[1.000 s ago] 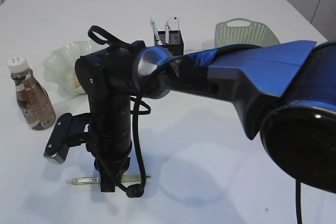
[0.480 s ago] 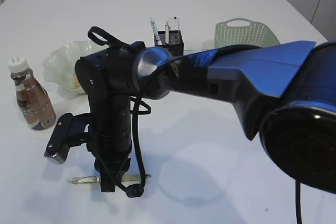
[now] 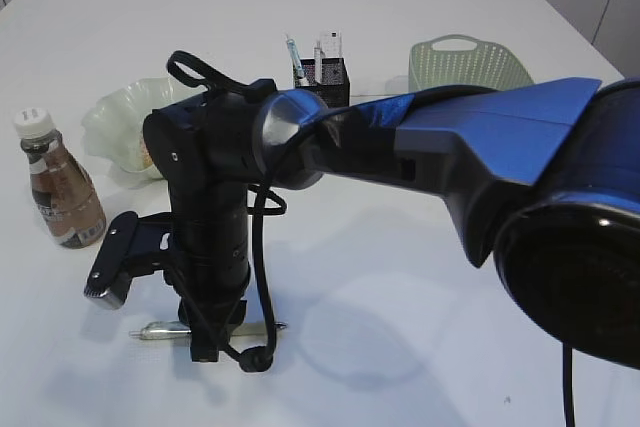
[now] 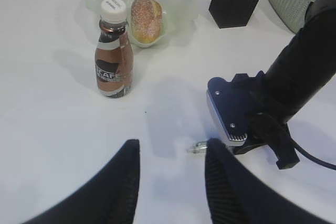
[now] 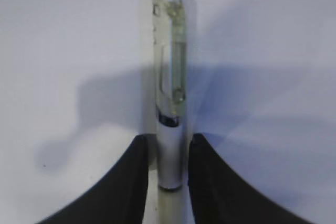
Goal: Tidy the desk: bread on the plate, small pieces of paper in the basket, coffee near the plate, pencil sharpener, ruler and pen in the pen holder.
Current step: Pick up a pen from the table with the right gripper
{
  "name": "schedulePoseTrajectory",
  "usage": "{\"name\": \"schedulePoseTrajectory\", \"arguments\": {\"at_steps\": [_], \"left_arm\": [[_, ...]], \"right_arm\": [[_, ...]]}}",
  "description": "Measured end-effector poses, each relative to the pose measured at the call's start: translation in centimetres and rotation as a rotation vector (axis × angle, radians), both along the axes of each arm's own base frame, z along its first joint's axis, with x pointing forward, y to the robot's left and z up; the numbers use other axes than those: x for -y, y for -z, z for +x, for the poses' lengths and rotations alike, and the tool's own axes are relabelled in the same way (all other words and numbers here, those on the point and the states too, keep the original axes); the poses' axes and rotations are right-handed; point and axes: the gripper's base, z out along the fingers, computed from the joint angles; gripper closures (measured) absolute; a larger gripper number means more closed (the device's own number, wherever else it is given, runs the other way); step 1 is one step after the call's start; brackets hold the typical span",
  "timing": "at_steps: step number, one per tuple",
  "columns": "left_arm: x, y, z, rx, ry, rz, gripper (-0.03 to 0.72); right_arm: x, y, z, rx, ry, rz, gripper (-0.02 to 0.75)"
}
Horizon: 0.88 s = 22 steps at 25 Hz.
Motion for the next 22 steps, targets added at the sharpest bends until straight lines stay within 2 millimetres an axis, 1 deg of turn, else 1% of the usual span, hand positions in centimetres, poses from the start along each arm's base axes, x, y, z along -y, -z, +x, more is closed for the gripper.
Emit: {"name": "schedulePoseTrajectory", "arguments": {"at_steps": [4,11,14,15,16,19,22], "left_arm": [[0.0,0.0,0.0,0.0,0.0,0.0,0.4],[0.0,0.08,-0.04,-0.009,0.001,0.002,0.4],[-0.01,0.15,-0.09,-0.019,0.002,0.005,0.4],[-0.01,0.15,-0.09,-0.018,0.002,0.005,0.4],[-0.01,0.15,-0.09,-0.018,0.002,0.005,0.4],[-0.01,0.15,-0.09,-0.018,0.002,0.005,0.4],[-0.01,0.15,-0.09,-0.018,0.002,0.005,0.401]], "right_arm": [[0.0,0.0,0.06,0.006,-0.001,0.0,0.503],[-0.11,0.57,0.24,0.008,-0.003,-0.007,0.503],[-0.1,0.48,0.28,0.012,-0.005,-0.009,0.566],[-0.1,0.47,0.29,0.011,-0.006,-0.011,0.605],[-0.13,0.36,0.32,0.012,-0.006,-0.01,0.623],[-0.28,0.31,0.45,0.006,-0.008,-0.015,0.646],[-0.32,0.17,0.51,0.005,-0.01,-0.017,0.647]]}}
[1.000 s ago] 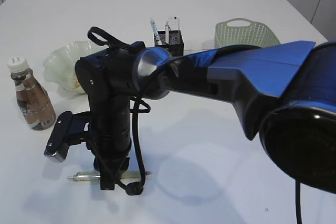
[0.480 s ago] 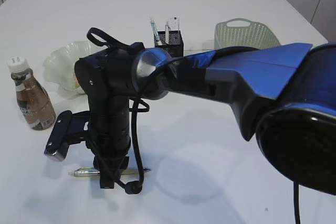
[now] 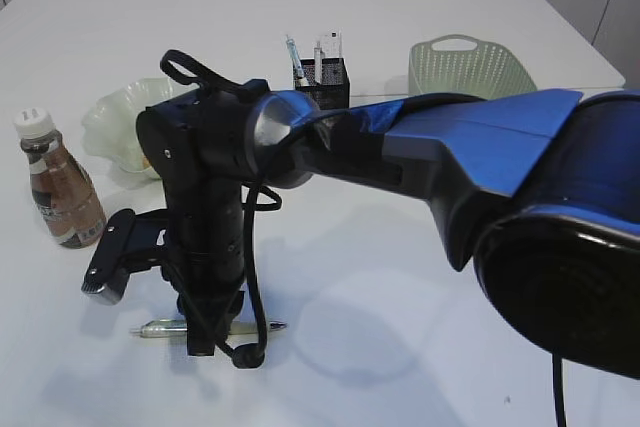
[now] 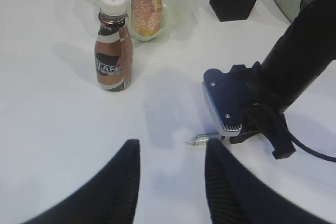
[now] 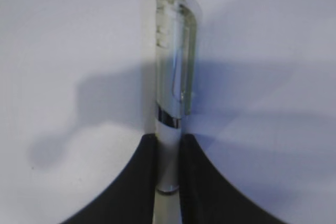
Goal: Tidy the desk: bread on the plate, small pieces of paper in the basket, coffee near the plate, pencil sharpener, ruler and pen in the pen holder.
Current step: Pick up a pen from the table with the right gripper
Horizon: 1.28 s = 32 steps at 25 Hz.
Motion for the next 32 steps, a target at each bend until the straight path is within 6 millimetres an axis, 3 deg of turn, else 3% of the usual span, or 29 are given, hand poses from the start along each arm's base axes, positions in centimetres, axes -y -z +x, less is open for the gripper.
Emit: {"name": "schedulePoseTrajectory", "arguments": {"at_steps": [4,6,15,21,22,27,28,31,32], "left_arm": [[0.0,0.0,0.0,-0.001,0.0,0.0,0.401],[0.0,0.0,0.0,-0.001,0.0,0.0,0.401],[0.0,-0.1,0.0,0.008,-0.001,-0.002,0.401],[0.0,-0.1,0.1,0.012,-0.001,-0.003,0.402],[0.0,-0.2,0.1,0.02,-0.002,-0.005,0.402],[0.0,-0.3,0.2,0.043,-0.004,-0.01,0.402],[0.0,-0.4,0.2,0.05,-0.005,-0.012,0.402],[0.0,-0.5,0.3,0.063,-0.007,-0.015,0.403],[0.0,-0.6,0.3,0.068,-0.007,-0.017,0.403]], "right_arm": [[-0.1,0.0,0.1,-0.007,0.024,-0.002,0.648],[-0.6,-0.4,0.4,-0.013,0.128,0.02,0.648],[-2.0,-5.0,1.8,0.044,0.444,0.146,0.648],[-1.7,-7.7,2.5,0.12,0.617,0.176,0.648],[-1.3,-9.5,2.7,0.165,0.675,0.198,0.648],[-0.3,-14.4,2.5,0.239,0.731,0.281,0.648],[0.2,-16.1,2.3,0.264,0.74,0.307,0.649],[1.1,-18.9,1.7,0.305,0.744,0.343,0.649],[1.1,-18.9,1.7,0.305,0.744,0.343,0.649]]}}
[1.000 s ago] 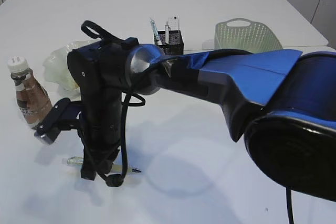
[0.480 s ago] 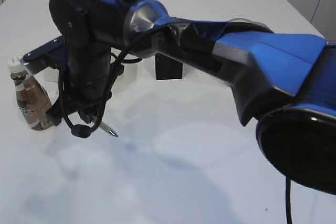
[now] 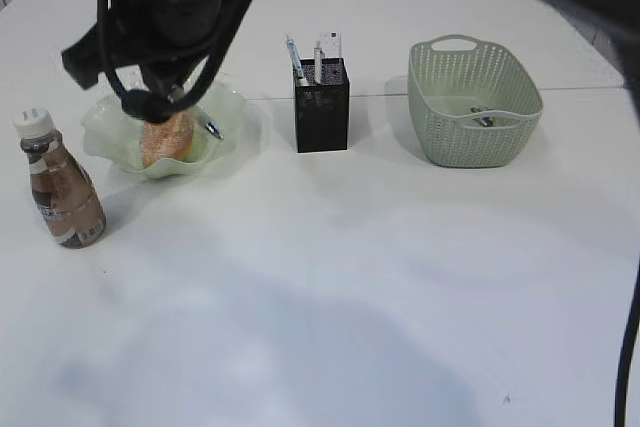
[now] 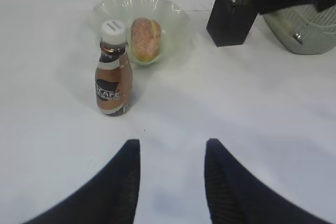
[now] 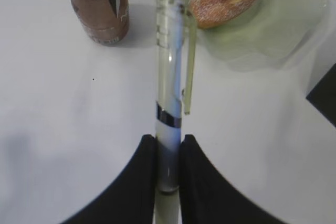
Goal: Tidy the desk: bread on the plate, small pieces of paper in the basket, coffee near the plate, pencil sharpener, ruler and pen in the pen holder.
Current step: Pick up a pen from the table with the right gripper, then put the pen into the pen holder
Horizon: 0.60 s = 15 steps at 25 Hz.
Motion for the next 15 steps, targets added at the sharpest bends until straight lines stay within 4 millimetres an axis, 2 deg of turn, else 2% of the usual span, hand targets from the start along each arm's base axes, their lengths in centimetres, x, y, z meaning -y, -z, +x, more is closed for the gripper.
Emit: {"name": "schedulePoseTrajectory", "arguments": {"at_steps": [1,2,4,5,6,7,8,11,15], "left_arm": [[0.0,0.0,0.0,0.006,-0.001,-0.001,0.403],[0.0,-0.1,0.0,0.01,-0.001,-0.003,0.403],[0.0,-0.1,0.1,0.012,-0.001,-0.003,0.403],[0.0,-0.1,0.1,0.015,-0.002,-0.004,0.403],[0.0,-0.2,0.1,0.02,-0.002,-0.005,0.403],[0.0,-0.2,0.1,0.028,-0.003,-0.007,0.403],[0.0,-0.3,0.2,0.038,-0.004,-0.009,0.403],[0.0,-0.5,0.2,0.059,-0.006,-0.015,0.403],[0.0,-0.6,0.3,0.072,-0.007,-0.018,0.403]], "right_arm": [[0.8,-2.1,-0.5,0.041,0.005,0.015,0.649],[1.2,-3.3,-0.8,0.065,0.009,0.025,0.649],[2.2,-5.5,-1.4,0.12,0.02,0.042,0.649],[2.2,-5.5,-1.4,0.12,0.02,0.042,0.649],[2.9,-7.4,-1.8,0.183,0.033,0.066,0.649],[2.9,-7.4,-1.8,0.183,0.033,0.066,0.649],[3.7,-9.3,-2.1,0.252,0.046,0.093,0.649],[4.6,-11.3,-2.6,0.334,0.056,0.108,0.649],[4.6,-11.3,-2.6,0.334,0.056,0.108,0.649]]}}
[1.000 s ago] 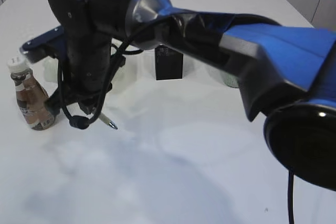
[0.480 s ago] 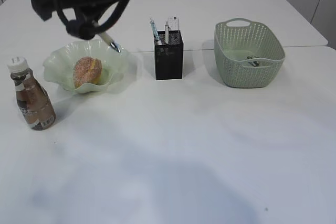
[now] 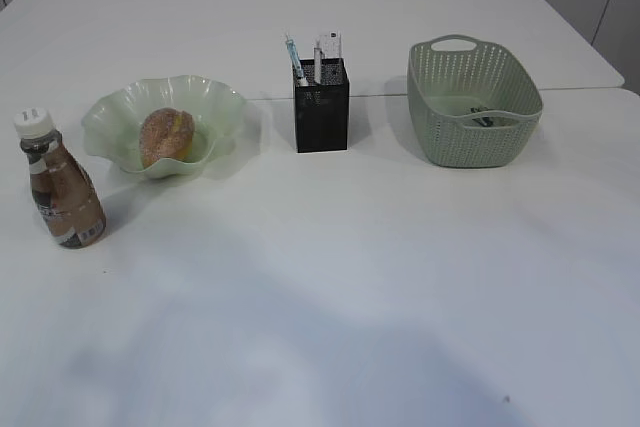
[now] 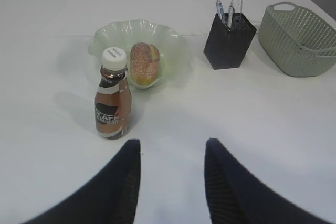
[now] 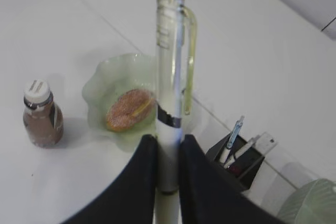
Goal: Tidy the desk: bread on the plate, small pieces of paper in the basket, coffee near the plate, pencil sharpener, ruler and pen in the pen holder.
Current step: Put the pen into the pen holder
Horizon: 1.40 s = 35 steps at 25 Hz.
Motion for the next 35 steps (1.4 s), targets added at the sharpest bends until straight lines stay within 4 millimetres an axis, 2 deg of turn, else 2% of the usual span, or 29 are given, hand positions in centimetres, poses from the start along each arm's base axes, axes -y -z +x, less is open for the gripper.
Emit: {"name": "schedulePoseTrajectory", "arguments": {"at_steps": [1,5,7,9,10,12,19,21,23,24,27,28,30,35], "left_arm": [[0.0,0.0,0.0,0.004,0.0,-0.001,0.403],[0.0,-0.1,0.1,0.012,-0.001,-0.003,0.403],[0.0,-0.1,0.1,0.016,-0.002,-0.004,0.403],[0.0,-0.3,0.1,0.036,-0.004,-0.007,0.404],[0.0,-0.4,0.2,0.046,-0.006,-0.007,0.404],[-0.1,-0.5,0.3,0.061,-0.009,-0.002,0.404],[0.1,-0.2,1.6,0.025,-0.015,0.026,0.404],[0.2,-0.1,2.0,0.022,-0.016,0.027,0.404],[0.3,-0.1,2.5,0.02,-0.017,0.027,0.404],[0.3,0.0,2.7,0.017,-0.017,0.028,0.404],[0.4,-0.1,3.2,0.025,-0.02,0.025,0.405],[0.4,0.0,3.3,0.024,-0.02,0.026,0.405],[0.5,0.0,3.6,0.024,-0.021,0.026,0.405],[0.7,0.3,4.4,0.008,-0.022,0.029,0.405]], "right_arm": [[1.7,-2.7,0.0,0.122,0.024,0.044,0.649],[2.5,-3.3,0.8,0.17,0.036,0.078,0.649],[3.7,-3.2,2.3,0.204,0.066,0.094,0.649],[3.7,-3.1,2.5,0.209,0.066,0.096,0.649],[4.5,-2.3,3.8,0.231,0.082,0.096,0.649],[4.6,-2.0,4.2,0.242,0.083,0.097,0.649],[6.4,1.9,7.9,0.312,0.092,0.08,0.649],[7.4,3.8,9.1,0.321,0.099,0.083,0.649],[7.9,4.4,9.5,0.325,0.104,0.088,0.649],[8.9,6.0,10.4,0.345,0.11,0.117,0.649],[10.4,7.7,10.7,0.374,0.113,0.175,0.649],[10.4,7.7,10.7,0.374,0.113,0.175,0.649],[12.0,8.9,10.7,0.43,0.102,0.235,0.649],[12.9,10.7,11.2,0.46,0.091,0.275,0.649]]}}
